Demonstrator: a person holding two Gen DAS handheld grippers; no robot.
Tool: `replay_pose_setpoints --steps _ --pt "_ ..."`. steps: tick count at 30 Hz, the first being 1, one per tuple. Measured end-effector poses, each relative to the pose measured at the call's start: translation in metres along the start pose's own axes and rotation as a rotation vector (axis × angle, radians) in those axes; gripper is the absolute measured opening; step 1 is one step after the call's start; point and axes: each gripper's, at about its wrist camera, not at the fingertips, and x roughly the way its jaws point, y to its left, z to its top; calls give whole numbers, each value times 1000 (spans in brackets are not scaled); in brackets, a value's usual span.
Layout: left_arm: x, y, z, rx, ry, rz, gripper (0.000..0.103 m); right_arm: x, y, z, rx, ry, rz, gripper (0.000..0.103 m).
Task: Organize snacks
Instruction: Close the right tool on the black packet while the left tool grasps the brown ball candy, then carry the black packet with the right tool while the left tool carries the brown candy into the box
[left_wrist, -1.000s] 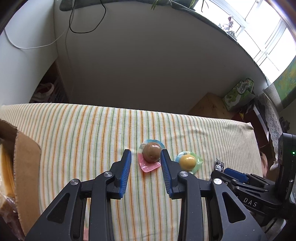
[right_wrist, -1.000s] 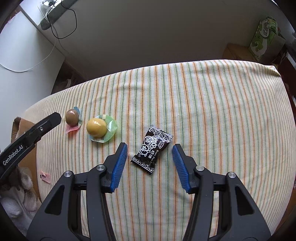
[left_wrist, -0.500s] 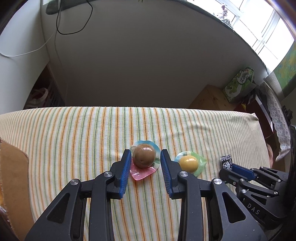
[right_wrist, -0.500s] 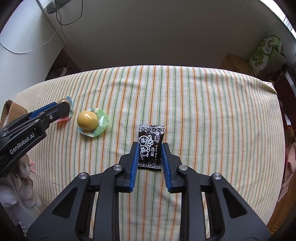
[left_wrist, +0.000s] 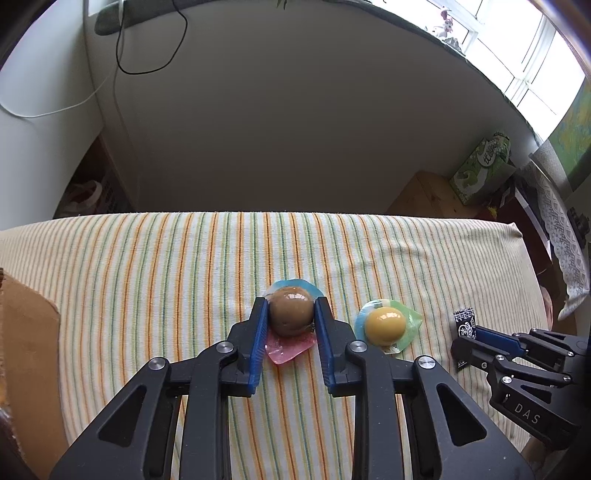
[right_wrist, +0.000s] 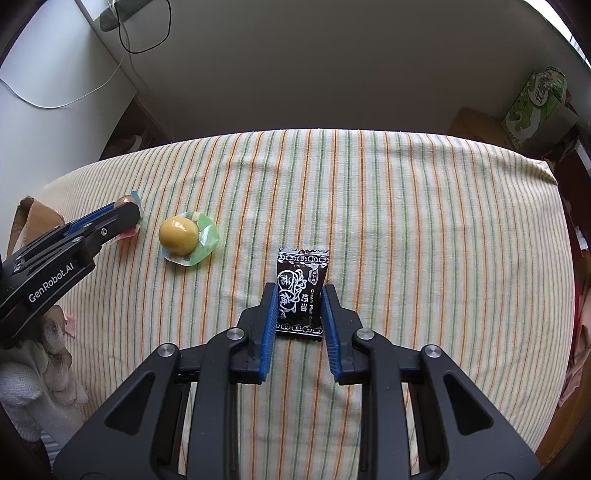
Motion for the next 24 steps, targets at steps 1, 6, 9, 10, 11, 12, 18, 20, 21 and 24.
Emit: replay_pose_setpoints --steps 1,6,9,10,11,12,18,20,21,24 --pt "-2 0 -1 1 -3 -4 24 0 -1 -1 1 -1 1 24" --pt "-11 -5 -4 7 -16 -12 24 -1 -15 -2 9 -3 1 24" --pt "-15 -7 -7 5 -21 -10 24 -6 -18 -5 13 -5 2 24" --pt "-17 -7 -9 7 -21 -8 24 -7 -19 -5 11 -7 2 24" --pt "-19 -8 -10 7 -21 -7 24 -10 -19 -6 9 -9 3 24" --pt "-22 -9 -12 9 -22 -7 24 -12 -17 -7 6 -11 5 24" --pt "-45 -4 -19 2 -44 -4 24 -32 -8 -10 -14 -29 14 24" --pt "-56 1 -21 -15 -52 -5 24 -39 -3 -11 -21 -33 23 24" --pt "-61 3 -23 -27 -55 -5 24 -39 1 -10 -27 -34 29 24" --pt "-76 12 -28 -52 -67 5 24 -47 12 -10 -47 -42 42 24"
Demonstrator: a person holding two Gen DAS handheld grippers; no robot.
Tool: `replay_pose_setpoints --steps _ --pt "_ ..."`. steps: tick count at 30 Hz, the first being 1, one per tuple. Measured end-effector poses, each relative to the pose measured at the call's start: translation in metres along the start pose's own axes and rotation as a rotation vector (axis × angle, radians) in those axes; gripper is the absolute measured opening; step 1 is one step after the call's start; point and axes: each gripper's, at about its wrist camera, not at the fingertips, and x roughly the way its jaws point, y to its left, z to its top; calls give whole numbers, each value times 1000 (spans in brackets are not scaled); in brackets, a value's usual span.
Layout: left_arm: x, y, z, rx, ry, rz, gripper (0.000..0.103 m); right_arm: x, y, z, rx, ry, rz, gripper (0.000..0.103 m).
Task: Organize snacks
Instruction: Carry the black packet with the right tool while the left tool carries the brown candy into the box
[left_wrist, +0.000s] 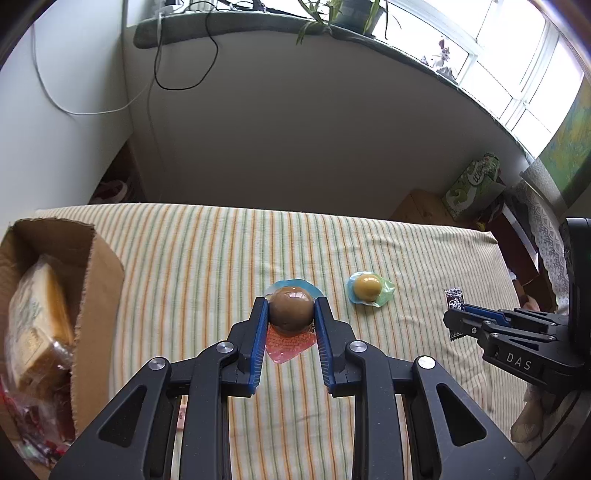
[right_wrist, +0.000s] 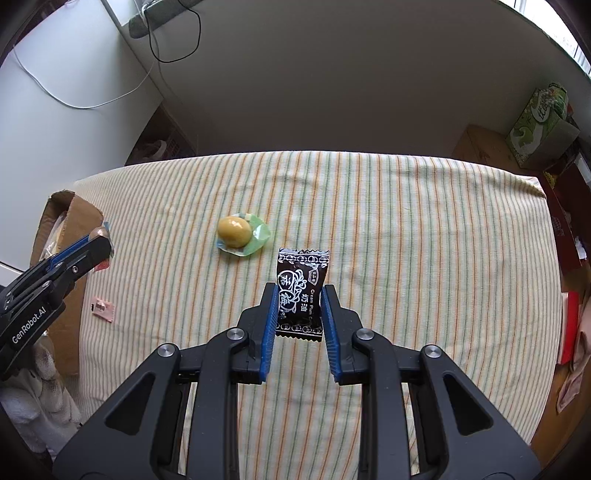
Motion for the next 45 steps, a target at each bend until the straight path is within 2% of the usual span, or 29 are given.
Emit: replay_pose_setpoints --steps 15,23,35,45 --pt "-70 59 -25 -126 -48 100 24 -25 105 5 -148 -19 101 24" --pt "-96 100 -42 -183 -56 164 24 -20 171 6 -248 -5 162 24" --pt "-118 161 -68 -314 -31 233 24 -4 266 3 -408 33 260 24" --pt "-124 188 -81 -388 -28 246 24 7 312 -4 -490 67 285 24"
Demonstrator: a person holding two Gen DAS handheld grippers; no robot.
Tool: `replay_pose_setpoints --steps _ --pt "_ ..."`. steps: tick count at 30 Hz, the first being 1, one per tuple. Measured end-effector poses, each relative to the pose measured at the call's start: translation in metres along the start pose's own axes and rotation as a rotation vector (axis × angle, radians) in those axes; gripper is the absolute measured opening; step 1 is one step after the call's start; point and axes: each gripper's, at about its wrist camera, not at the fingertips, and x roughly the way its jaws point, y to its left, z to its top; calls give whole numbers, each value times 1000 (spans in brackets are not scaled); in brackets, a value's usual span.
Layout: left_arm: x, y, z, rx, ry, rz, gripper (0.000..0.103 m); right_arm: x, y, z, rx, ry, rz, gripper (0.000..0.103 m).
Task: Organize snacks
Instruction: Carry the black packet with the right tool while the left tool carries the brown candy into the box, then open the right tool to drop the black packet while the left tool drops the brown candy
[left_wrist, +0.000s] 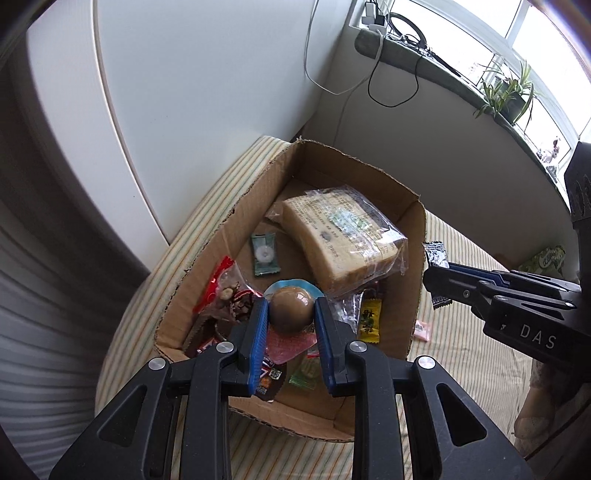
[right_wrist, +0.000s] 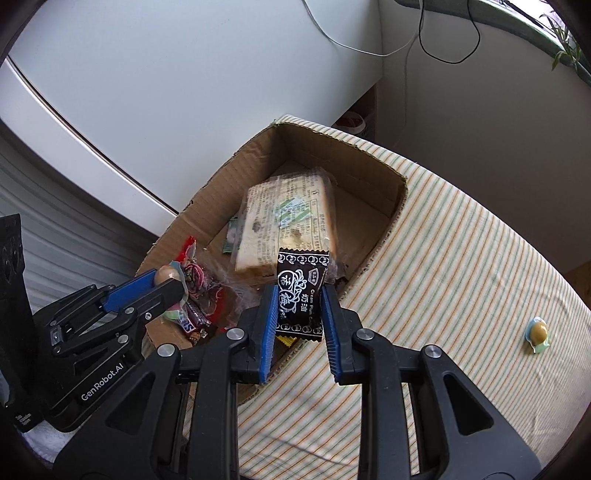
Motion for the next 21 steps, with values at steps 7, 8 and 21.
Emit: replay_pose_setpoints --steps 7,8,21 --pt "1 12 2 -7 1 1 24 12 21 6 -36 15 26 25" --pt "1 13 2 -10 1 3 24 12 23 6 -43 14 28 25" --pt "-3 20 3 -37 -16 24 36 2 28 9 -67 -23 12 49"
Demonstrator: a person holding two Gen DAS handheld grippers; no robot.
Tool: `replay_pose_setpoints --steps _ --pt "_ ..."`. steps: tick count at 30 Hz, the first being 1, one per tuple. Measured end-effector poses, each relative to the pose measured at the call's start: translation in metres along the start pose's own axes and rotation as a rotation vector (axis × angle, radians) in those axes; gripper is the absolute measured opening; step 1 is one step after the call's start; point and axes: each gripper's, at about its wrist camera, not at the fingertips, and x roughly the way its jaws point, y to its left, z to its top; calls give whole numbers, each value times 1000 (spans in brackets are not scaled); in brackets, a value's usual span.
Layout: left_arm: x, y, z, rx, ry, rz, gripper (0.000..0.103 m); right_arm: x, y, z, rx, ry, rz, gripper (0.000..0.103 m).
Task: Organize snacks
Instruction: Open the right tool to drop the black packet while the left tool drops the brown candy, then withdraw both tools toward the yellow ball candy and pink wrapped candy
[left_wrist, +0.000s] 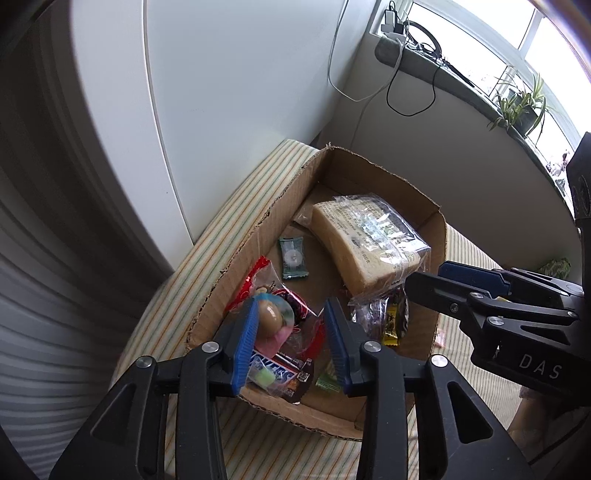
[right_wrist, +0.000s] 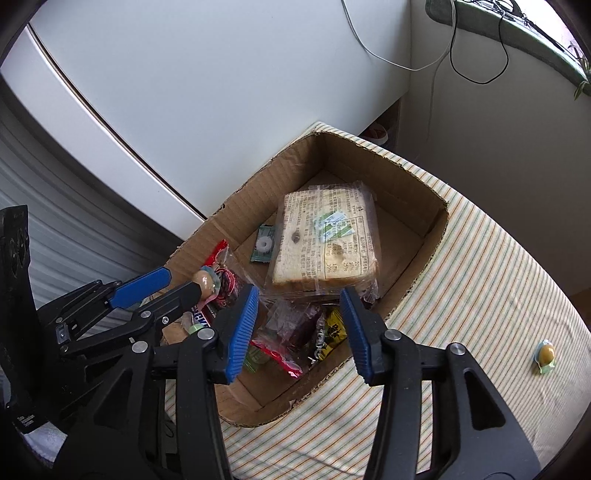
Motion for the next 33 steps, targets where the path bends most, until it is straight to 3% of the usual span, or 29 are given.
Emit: replay_pose_setpoints --steps 4,17,25,33 --pt "-3 -2 0 3 -9 5 36 -9 -12 -1 24 -16 -12 55" --pt "-16 -32 -10 4 -34 -36 36 -56 -96 -33 168 -76 -57 55" --pt "-16 -82 -20 54 -20 -106 36 -79 -169 -71 268 -75 -122 55" --pt "3 -136 -46 59 63 -189 36 -81 -231 -106 336 -38 -166 55"
